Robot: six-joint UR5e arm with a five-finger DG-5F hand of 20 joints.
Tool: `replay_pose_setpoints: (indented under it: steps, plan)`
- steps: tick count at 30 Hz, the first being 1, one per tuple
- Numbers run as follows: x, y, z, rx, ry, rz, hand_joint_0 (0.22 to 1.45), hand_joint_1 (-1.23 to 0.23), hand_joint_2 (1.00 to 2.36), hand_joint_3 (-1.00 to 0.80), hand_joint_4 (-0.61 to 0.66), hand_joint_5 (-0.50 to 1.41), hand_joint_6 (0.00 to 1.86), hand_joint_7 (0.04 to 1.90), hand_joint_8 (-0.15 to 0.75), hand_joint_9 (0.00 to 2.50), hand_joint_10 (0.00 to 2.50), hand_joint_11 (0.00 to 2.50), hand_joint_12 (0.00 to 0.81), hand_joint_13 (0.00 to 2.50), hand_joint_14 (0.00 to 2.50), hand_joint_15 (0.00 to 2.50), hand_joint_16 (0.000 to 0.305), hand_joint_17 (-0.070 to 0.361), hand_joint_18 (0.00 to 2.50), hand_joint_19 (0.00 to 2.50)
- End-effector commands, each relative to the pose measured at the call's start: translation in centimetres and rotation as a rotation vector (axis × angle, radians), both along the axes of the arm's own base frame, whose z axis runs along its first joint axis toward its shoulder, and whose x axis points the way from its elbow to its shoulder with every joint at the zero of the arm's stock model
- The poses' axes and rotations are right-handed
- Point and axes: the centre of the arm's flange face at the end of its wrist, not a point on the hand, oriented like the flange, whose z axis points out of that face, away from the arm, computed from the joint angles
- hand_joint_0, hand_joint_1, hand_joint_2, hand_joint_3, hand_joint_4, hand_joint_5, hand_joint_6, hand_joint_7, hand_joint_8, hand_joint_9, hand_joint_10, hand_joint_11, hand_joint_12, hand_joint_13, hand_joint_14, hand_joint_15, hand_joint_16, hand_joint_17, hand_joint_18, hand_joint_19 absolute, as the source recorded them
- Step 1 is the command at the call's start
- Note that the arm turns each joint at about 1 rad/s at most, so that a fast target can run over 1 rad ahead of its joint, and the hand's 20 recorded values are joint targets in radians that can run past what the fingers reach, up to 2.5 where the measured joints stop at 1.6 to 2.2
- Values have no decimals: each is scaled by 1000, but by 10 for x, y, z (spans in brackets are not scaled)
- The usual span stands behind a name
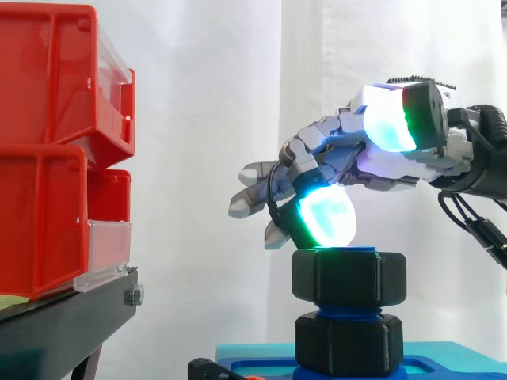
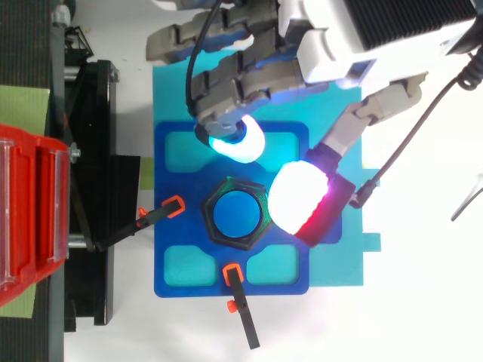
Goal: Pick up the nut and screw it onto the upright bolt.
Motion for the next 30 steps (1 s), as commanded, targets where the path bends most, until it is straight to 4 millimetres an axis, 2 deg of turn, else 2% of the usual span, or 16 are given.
replay_pose_setpoints:
  steps: [1,3,6,10,12,15,16,20,23,30]
  plan:
    - [1,-6,6,0,-7,-7,509,-205,1000,-500,242,-25,504,1060,267,957,0,0,270,454,0,0,28,64,122,0]
    - [1,-6,6,2,-6,-5,500,-201,1000,-500,264,-89,504,872,263,839,0,0,283,383,0,0,32,72,39,0]
    - [2,-8,14,2,-13,-2,487,-196,1000,-500,210,-145,502,702,246,663,0,0,304,245,0,0,37,84,0,0]
    - [6,-2,42,0,7,26,478,-188,1000,-500,180,-167,502,650,239,570,0,0,316,149,0,0,41,93,0,0]
    - [5,2,43,-5,28,28,474,-180,1000,-500,181,-170,501,642,231,524,0,0,316,119,0,0,43,96,0,0]
    - [2,7,29,-17,69,20,473,-171,1000,-500,176,-167,501,642,233,500,0,0,319,86,0,0,43,96,0,0]
    - [-2,12,14,-17,101,9,473,-170,1000,-500,180,-166,502,643,234,500,0,0,320,85,0,0,43,97,0,0]
    - [-9,30,-25,-19,152,-22,473,-163,1000,-500,182,-162,501,646,233,489,0,0,321,74,0,0,43,98,0,0]
    - [-5,39,-32,-2,106,-41,473,-161,1000,-500,183,-160,501,648,233,485,0,0,320,74,0,0,43,97,0,0]
    - [0,47,-27,40,90,-25,476,-154,1000,-500,207,-146,503,778,249,496,0,0,323,84,0,0,42,95,0,0]
